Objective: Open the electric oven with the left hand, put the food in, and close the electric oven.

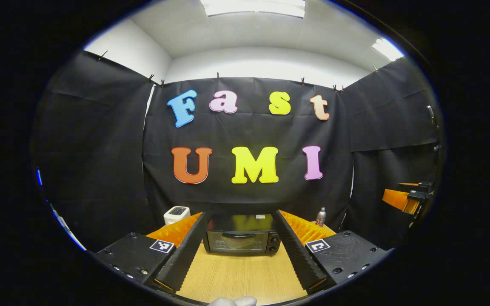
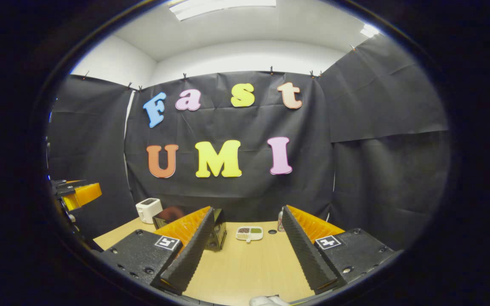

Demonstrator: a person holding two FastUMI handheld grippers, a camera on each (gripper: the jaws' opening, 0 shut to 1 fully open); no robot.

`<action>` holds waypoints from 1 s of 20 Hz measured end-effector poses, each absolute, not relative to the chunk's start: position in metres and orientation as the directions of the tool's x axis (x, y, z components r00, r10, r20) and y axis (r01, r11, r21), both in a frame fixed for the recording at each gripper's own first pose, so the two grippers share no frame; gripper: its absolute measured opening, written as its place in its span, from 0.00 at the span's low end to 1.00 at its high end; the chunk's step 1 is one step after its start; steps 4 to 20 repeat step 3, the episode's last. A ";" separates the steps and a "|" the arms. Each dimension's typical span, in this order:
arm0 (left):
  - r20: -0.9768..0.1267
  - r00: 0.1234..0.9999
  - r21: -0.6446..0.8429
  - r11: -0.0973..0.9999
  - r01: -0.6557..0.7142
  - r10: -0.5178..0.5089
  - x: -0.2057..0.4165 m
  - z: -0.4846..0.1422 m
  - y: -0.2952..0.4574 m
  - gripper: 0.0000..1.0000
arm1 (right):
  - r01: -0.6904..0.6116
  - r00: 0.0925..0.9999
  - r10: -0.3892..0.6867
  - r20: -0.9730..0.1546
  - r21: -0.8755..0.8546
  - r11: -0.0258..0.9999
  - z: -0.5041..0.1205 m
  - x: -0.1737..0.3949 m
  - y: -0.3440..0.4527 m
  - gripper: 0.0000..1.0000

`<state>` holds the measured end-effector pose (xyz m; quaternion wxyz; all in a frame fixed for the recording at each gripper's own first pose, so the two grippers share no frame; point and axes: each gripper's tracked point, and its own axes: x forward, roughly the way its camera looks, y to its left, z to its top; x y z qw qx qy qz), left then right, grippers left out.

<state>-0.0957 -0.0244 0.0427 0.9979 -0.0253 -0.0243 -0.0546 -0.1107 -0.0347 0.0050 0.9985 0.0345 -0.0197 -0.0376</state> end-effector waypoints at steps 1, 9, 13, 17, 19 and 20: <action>0.059 0.992 -0.044 0.993 0.111 -0.108 -0.096 0.045 -0.024 0.96 | 0.073 0.997 -0.075 0.034 0.071 0.995 0.005 -0.110 -0.034 0.96; 0.068 0.991 -0.037 0.992 0.117 -0.114 -0.096 0.046 -0.026 0.96 | 0.072 0.997 -0.075 0.031 0.078 0.994 0.006 -0.109 -0.035 0.97; 0.068 0.991 -0.037 0.992 0.117 -0.114 -0.096 0.046 -0.026 0.96 | 0.072 0.997 -0.075 0.031 0.078 0.994 0.006 -0.109 -0.035 0.97; 0.068 0.991 -0.037 0.992 0.117 -0.114 -0.096 0.046 -0.026 0.96 | 0.072 0.997 -0.075 0.031 0.078 0.994 0.006 -0.109 -0.035 0.97; 0.068 0.991 -0.037 0.992 0.117 -0.114 -0.096 0.046 -0.026 0.96 | 0.072 0.997 -0.075 0.031 0.078 0.994 0.006 -0.109 -0.035 0.97; 0.068 0.991 -0.037 0.992 0.117 -0.114 -0.096 0.046 -0.026 0.96 | 0.072 0.997 -0.075 0.031 0.078 0.994 0.006 -0.109 -0.035 0.97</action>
